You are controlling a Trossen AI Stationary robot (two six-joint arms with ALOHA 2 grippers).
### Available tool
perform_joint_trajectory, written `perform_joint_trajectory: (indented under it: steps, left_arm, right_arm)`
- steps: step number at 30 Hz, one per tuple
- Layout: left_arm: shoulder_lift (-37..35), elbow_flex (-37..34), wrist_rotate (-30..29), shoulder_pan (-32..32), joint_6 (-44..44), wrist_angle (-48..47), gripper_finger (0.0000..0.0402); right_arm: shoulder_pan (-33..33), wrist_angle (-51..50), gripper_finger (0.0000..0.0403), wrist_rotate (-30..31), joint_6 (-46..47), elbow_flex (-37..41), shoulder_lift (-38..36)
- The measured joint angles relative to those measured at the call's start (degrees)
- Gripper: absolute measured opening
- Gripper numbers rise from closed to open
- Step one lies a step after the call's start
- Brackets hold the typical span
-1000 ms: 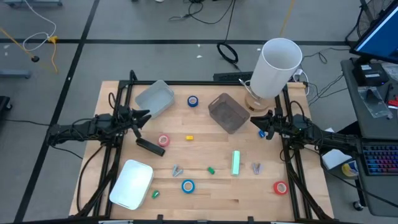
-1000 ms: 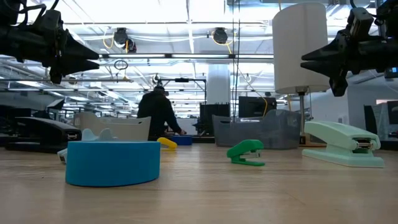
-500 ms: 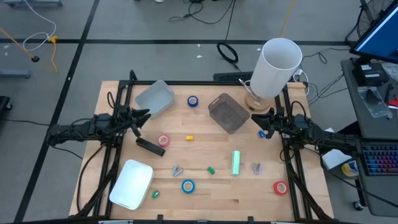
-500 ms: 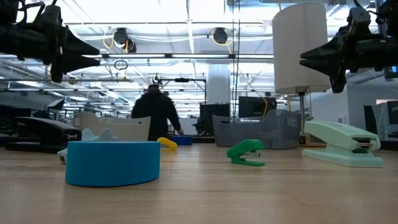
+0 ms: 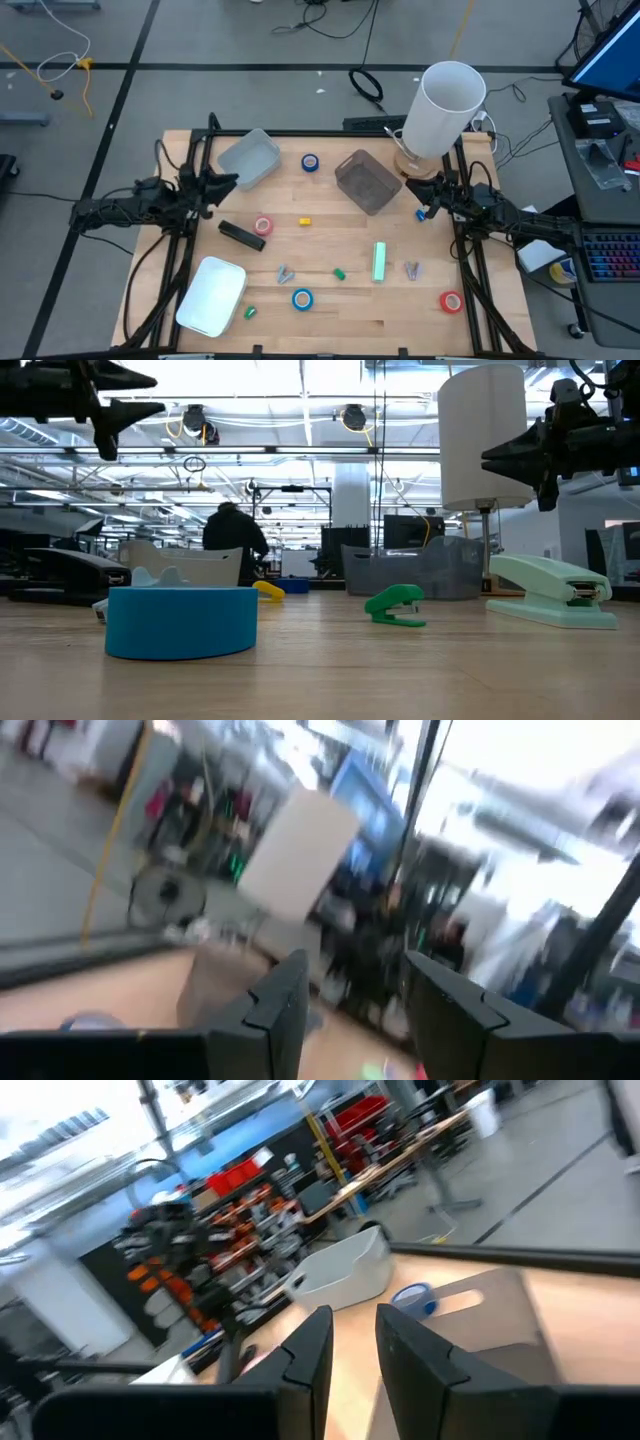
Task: Pick and place Stapler, Stapler remover, tape
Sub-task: Put the black stapler into the black bin
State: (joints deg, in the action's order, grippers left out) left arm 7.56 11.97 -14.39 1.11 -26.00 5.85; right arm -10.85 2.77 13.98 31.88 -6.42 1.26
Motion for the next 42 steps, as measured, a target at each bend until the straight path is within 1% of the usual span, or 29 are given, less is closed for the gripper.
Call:
perform_joint_trajectory:
  steps: [2, 6, 10, 12, 14, 15, 18, 20, 24, 29, 34, 39, 42]
  left_arm:
    - [4.95, 4.48, 1.35, -0.41, -0.29, -7.79, 0.0159]
    - [17.68, 16.24, 3.83, -1.04, -1.29, -26.84, 0.0159]
    - [31.45, 27.85, 7.36, -1.28, 0.84, -43.19, 0.0159]
    - [37.50, 32.26, 9.94, -1.28, 2.82, -49.54, 0.0159]
    - [42.25, 34.91, 11.51, -1.28, 4.87, -54.08, 0.0159]
    - [44.14, 35.68, 11.85, -1.30, 5.07, -54.44, 0.0159]
    - [48.55, 36.43, 11.89, -1.28, 2.61, -51.11, 0.0159]
    - [50.85, 36.39, 11.94, -1.28, 0.31, -49.13, 0.0159]
    - [53.68, 36.39, 11.61, -0.93, 3.27, -49.72, 0.0159]
    - [54.64, 36.39, 11.37, -0.36, 5.18, -56.30, 0.0159]
    - [54.64, 36.39, 11.39, -0.63, 4.56, -63.31, 0.0159]
    - [54.64, 36.37, 11.30, -1.88, 7.38, -65.61, 0.0159]
    - [54.64, 36.37, 9.64, -3.41, 11.02, -66.48, 0.0159]
  right_arm:
    - [0.00, 0.02, 0.0075, 0.99, 0.27, -0.02, 0.00]
    - [0.00, 0.02, 0.0075, 0.99, 0.43, 0.00, 0.00]
    - [0.00, 0.02, 0.0075, 1.00, 0.33, 0.00, 0.00]
    - [0.00, 0.02, 0.0075, 1.00, 0.31, -0.02, 0.00]
    - [0.00, 0.01, 0.0075, 1.00, 0.24, 0.00, 0.00]
    - [0.00, 0.00, 0.0075, 1.00, 0.23, -0.02, 0.00]
    - [0.00, 0.01, 0.0075, 0.98, 0.22, -0.02, 0.00]
    - [0.00, 0.00, 0.0075, 0.98, 0.22, 0.00, 0.00]
    - [0.02, -0.04, 0.0075, 0.98, 0.22, 0.00, 0.00]
    - [0.00, -0.05, 0.0075, 0.98, 0.22, -0.02, 0.00]
    - [0.01, -0.05, 0.0075, 0.97, 0.22, -0.01, 0.00]
    - [0.00, -0.05, 0.0075, 0.96, 0.22, 0.00, 0.00]
    - [0.00, -0.05, 0.0075, 0.96, 0.22, 0.00, 0.00]
